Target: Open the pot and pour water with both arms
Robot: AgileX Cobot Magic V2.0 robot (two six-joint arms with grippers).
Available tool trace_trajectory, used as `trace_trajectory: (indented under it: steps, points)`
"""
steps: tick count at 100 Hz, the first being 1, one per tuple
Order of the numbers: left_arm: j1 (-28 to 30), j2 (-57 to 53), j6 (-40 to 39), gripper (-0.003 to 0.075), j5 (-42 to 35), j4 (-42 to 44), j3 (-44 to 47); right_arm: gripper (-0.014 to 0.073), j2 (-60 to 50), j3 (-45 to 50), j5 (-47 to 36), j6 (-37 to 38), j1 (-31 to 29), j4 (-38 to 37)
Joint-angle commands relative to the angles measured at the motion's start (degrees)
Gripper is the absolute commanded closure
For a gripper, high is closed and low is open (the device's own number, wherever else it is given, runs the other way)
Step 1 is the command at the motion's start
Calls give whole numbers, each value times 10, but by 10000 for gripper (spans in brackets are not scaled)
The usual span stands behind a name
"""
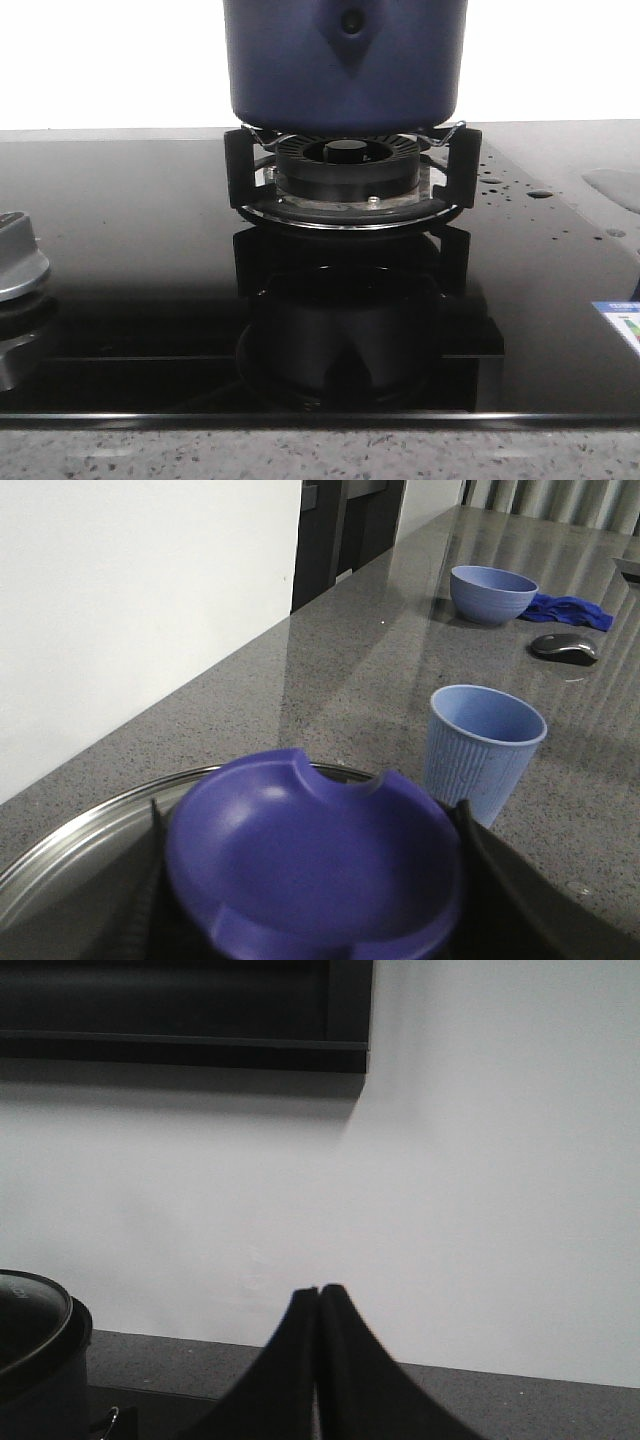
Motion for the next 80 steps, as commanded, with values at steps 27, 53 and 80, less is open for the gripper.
trace_trajectory:
  steps: [27, 53, 80]
  points:
    - [-20, -18, 18, 296, -38, -56, -33, 659, -1, -17, -23, 4, 3, 12]
    - [-20, -26, 12, 135, -3, -80, -33, 659, -1, -17, -22, 4, 3, 12]
    - [46, -160, -47, 450, -14, -38, -31, 659, -1, -17, 5, 4, 50, -32]
